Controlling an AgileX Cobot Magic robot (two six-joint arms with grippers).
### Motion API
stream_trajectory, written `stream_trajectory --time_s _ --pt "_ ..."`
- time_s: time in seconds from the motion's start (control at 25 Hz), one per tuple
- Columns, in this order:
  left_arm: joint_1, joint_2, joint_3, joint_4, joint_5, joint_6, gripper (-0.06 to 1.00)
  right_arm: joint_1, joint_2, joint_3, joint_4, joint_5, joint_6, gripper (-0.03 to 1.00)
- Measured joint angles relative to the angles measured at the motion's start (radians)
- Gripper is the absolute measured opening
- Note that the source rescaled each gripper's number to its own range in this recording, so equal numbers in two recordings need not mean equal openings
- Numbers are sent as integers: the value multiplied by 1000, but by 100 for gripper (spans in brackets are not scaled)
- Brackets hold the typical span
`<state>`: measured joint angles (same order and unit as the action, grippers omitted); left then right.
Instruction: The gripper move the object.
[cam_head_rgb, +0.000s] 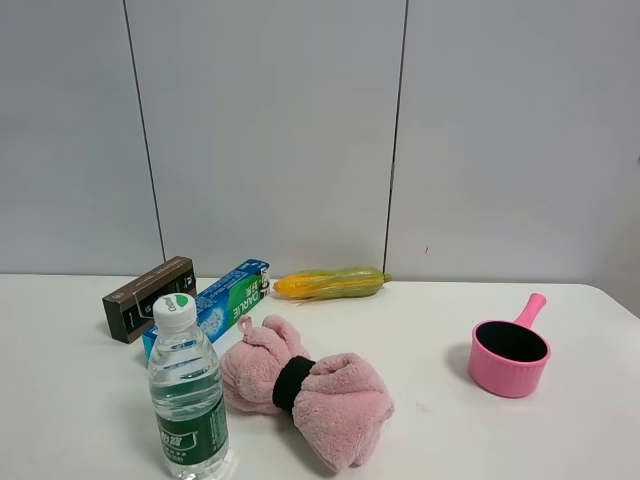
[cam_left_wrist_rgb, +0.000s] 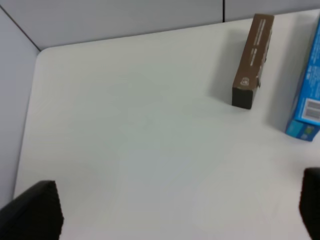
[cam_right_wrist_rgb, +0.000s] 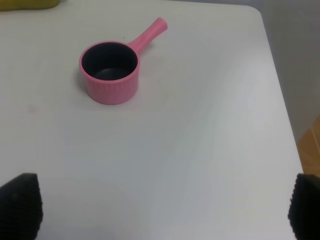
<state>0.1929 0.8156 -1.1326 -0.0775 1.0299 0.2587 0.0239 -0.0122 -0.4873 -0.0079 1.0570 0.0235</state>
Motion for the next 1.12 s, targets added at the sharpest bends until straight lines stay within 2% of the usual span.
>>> stream_trajectory --time_s 0.16,0.28,0.44,0.64,0.8,1.12 --pt "0 -121 0 3 91 -14 93 0 0 0 0 0 0 100" --pt "0 -207 26 3 120 -53 93 0 0 0 0 0 0 100" --pt "0 -348 150 3 116 -107 93 0 0 0 0 0 0 100" --pt "0 -514 346 3 37 -204 93 0 0 0 0 0 0 100" --pt "0 -653 487 6 21 -259 93 0 0 0 0 0 0 100" --pt "0 -785 582 26 24 -259 93 0 0 0 0 0 0 100"
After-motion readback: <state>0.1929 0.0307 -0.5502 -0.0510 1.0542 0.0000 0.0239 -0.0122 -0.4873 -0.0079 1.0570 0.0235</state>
